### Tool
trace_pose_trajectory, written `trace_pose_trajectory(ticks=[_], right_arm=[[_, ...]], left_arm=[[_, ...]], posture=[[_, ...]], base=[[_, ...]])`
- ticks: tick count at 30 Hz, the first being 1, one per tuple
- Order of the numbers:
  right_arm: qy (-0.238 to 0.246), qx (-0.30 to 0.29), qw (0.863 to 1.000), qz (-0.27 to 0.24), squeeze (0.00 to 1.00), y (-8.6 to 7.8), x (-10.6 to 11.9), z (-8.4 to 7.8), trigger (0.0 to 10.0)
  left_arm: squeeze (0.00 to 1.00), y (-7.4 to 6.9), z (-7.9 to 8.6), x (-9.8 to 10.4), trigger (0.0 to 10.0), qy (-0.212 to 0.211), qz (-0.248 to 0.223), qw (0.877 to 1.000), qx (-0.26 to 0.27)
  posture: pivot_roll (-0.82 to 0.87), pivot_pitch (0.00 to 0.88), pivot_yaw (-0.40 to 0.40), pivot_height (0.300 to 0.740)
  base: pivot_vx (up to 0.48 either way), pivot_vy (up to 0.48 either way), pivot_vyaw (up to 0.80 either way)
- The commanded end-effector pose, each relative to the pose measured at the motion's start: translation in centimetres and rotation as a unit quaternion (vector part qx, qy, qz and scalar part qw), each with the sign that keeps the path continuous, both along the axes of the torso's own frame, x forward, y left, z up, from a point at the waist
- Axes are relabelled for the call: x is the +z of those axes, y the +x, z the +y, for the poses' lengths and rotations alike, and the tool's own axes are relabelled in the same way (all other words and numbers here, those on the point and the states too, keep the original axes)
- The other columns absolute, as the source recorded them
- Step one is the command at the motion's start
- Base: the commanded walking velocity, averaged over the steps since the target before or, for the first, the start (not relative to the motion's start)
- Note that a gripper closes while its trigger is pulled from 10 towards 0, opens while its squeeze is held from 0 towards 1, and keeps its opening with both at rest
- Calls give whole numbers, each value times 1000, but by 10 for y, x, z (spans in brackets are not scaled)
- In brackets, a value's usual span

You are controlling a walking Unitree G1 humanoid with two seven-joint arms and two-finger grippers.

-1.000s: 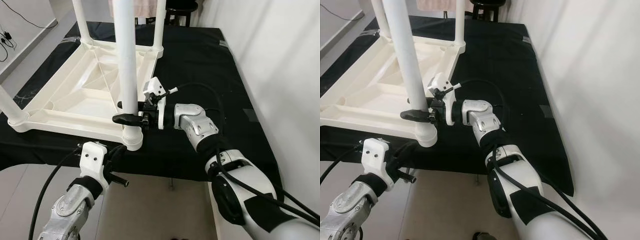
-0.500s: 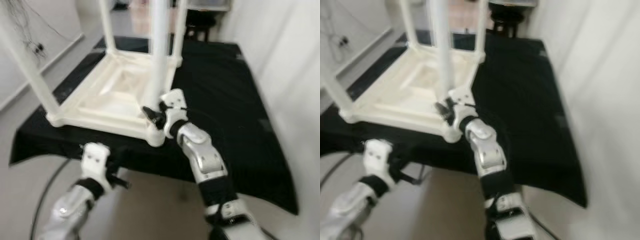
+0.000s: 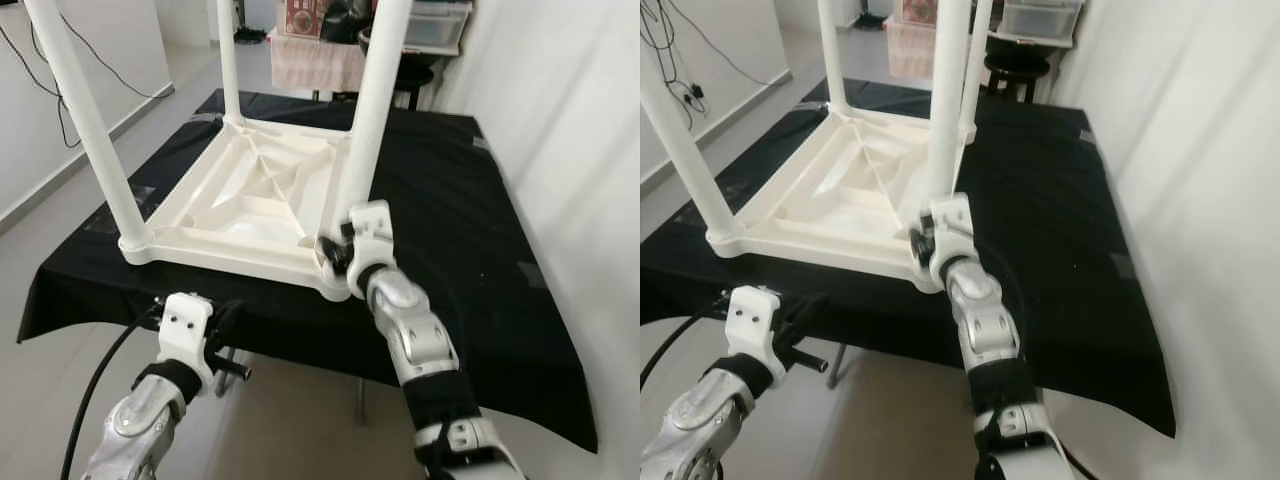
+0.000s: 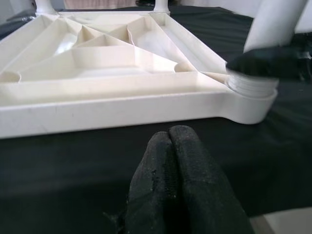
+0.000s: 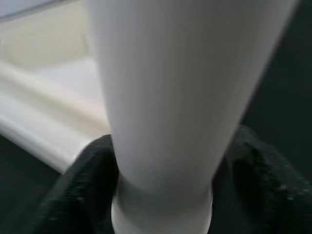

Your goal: Building children table

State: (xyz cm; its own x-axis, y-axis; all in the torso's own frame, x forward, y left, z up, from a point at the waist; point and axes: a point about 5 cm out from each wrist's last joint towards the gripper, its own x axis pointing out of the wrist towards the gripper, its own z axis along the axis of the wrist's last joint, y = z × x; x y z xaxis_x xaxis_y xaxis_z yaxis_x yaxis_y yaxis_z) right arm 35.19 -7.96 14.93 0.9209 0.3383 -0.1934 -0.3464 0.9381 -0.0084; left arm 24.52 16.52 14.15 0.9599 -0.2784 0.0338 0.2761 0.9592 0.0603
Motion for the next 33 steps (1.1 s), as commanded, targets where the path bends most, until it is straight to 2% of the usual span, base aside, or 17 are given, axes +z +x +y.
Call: trace_pose_trajectory(ticks=[1, 2, 3, 4, 5, 7, 9, 10, 17, 18, 20, 21, 24, 29, 31, 32, 33], right_arm=[[22, 48, 998, -25, 1000, 4, 18, 4, 10000], [39, 89, 995, -37, 1000, 8, 24, 5, 10000], [39, 89, 995, -37, 1000, 8, 24, 5, 10000], [51, 135, 989, -45, 1000, 11, 28, 8, 10000], [44, 213, 974, -61, 0, 12, 31, 11, 10000], [44, 213, 974, -61, 0, 12, 31, 11, 10000], [27, 317, 945, -75, 0, 17, 35, 12, 10000], [24, 341, 937, -76, 0, 18, 37, 11, 10000], [26, 372, 926, -54, 0, 28, 46, 9, 10000], [48, 375, 925, -38, 0, 29, 46, 8, 4314], [48, 375, 925, -38, 0, 29, 46, 8, 4314], [61, 387, 920, -29, 0, 30, 46, 5, 0], [77, 399, 913, -23, 0, 31, 47, -5, 0], [77, 387, 918, -27, 0, 33, 48, -15, 0], [71, 363, 929, -29, 0, 35, 45, -23, 0], [61, 328, 942, -27, 0, 36, 40, -26, 0], [61, 328, 942, -27, 0, 36, 40, -26, 0]], left_arm=[[0, -1, 2, -1, 10000, 11, -7, 1000, 10], [0, -1, 3, -1, 10000, 12, -12, 1000, 16], [0, -1, 3, -1, 10000, 12, -12, 1000, 16], [0, 0, 3, -1, 10000, 10, -15, 1000, 20], [0, 1, 3, -2, 10000, 7, -15, 1000, 21], [0, 1, 3, -2, 10000, 7, -15, 1000, 21], [0, 5, 1, -4, 10000, 3, -13, 1000, 11], [0, 6, 0, -5, 10000, 3, -13, 1000, 6], [0, 9, -4, -11, 10000, 21, -2, 999, -25], [0, 10, -4, -11, 10000, 22, -2, 999, -23], [0, 10, -4, -11, 10000, 22, -2, 999, -23], [0, 10, -4, -12, 10000, 22, -4, 1000, -22], [0, 11, -4, -13, 10000, 17, -6, 1000, -23], [0, 12, -5, -13, 10000, 11, -8, 1000, -24], [0, 13, -7, -13, 10000, 6, -9, 1000, -25], [0, 14, -8, -12, 10000, 5, -10, 1000, -24], [0, 14, -8, -12, 10000, 5, -10, 1000, -24]], posture=[[86, 26, -79, 740], [86, 26, -79, 740], [86, 26, -79, 740], [88, 14, -80, 740], [96, 3, -84, 740], [96, 3, -84, 740], [115, 0, -88, 740], [115, 0, -88, 740], [151, 0, -97, 740], [153, 0, -97, 740], [153, 0, -97, 740], [155, 0, -99, 740], [147, 0, -105, 740], [137, 0, -106, 740], [110, 0, -119, 740], [91, 0, -128, 740], [91, 0, -128, 740]], base=[[0, 0, 0], [0, 0, 0], [0, 0, 0], [0, 0, 0], [0, 0, 0], [0, 0, 0], [0, 0, 0], [0, 0, 0], [0, 0, 0], [0, 0, 0], [0, 0, 0], [0, 0, 0], [0, 0, 0], [0, 0, 0], [0, 0, 0], [0, 0, 0], [0, 0, 0]])
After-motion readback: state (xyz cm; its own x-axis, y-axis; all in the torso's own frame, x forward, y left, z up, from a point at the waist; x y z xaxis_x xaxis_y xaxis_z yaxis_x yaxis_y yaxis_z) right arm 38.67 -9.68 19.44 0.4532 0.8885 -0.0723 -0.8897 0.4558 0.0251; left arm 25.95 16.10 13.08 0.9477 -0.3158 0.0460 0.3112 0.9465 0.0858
